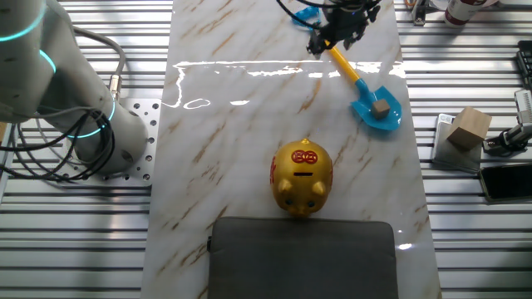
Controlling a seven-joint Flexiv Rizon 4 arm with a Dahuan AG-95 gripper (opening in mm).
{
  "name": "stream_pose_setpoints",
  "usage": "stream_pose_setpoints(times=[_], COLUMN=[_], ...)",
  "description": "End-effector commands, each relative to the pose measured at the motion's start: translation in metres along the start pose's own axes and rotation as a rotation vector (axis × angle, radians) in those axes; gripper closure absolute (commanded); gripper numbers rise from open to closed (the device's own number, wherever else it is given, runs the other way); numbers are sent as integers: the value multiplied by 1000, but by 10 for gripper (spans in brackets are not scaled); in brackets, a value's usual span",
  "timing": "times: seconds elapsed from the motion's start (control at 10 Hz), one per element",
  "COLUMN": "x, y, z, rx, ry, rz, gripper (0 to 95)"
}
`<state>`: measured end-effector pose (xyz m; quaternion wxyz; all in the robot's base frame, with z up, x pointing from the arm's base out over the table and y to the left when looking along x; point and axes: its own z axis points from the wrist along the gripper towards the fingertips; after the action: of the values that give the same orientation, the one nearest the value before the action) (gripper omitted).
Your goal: Use a shovel to scoop up an object
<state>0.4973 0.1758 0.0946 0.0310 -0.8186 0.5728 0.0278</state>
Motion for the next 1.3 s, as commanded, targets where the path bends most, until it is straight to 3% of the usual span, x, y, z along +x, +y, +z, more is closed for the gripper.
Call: stream_pose_setpoints(times=[0.1, 0.3, 0.4, 0.5, 0.6, 0.7, 0.9, 1.0, 1.3], x=[5, 9, 10, 10, 10, 10, 10, 10, 10], y=[5, 12, 14, 14, 14, 14, 14, 14, 14], z=[-4, -8, -9, -9, -9, -9, -9, -9, -9], rx=[-5, -7, -9, -3, 2, 13, 44, 44, 31], ry=[7, 11, 9, 22, 28, 42, 44, 51, 53], rz=[-11, -20, 66, 267, 341, 513, 716, 761, 753], gripper=[950, 950, 950, 950, 950, 950, 950, 950, 950])
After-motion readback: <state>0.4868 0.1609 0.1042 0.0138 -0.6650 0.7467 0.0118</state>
